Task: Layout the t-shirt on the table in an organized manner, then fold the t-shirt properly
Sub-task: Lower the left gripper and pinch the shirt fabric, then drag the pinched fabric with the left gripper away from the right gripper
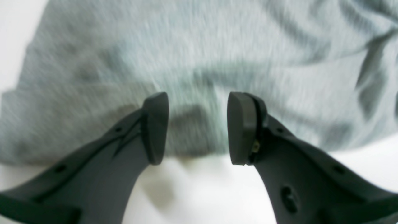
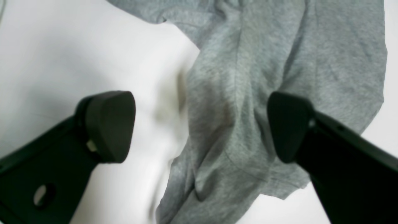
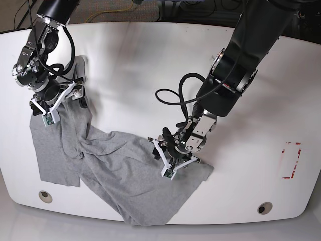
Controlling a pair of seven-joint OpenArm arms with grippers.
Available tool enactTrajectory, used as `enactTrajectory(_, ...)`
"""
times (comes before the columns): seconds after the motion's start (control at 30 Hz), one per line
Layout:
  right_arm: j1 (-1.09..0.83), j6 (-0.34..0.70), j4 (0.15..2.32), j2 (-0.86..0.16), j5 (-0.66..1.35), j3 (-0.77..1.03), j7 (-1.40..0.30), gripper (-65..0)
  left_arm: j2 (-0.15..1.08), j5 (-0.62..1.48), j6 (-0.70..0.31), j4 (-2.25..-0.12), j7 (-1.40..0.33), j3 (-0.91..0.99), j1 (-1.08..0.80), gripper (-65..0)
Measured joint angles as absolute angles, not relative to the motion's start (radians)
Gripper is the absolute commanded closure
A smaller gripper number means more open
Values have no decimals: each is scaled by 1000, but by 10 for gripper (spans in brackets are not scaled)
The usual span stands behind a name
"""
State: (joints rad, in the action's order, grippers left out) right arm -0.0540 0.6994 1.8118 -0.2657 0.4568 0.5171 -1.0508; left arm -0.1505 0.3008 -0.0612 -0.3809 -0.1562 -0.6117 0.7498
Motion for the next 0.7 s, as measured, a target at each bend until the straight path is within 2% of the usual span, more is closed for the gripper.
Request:
enactTrajectory(0.43, -54, 700, 1812, -264, 488, 540, -1051, -650, -154, 309, -65, -294, -118, -637, 759, -274)
enactTrajectory(0.7, -55, 697, 1812, -269, 505, 587, -1051, -650, -155, 309, -59, -314, -175, -631, 750, -271)
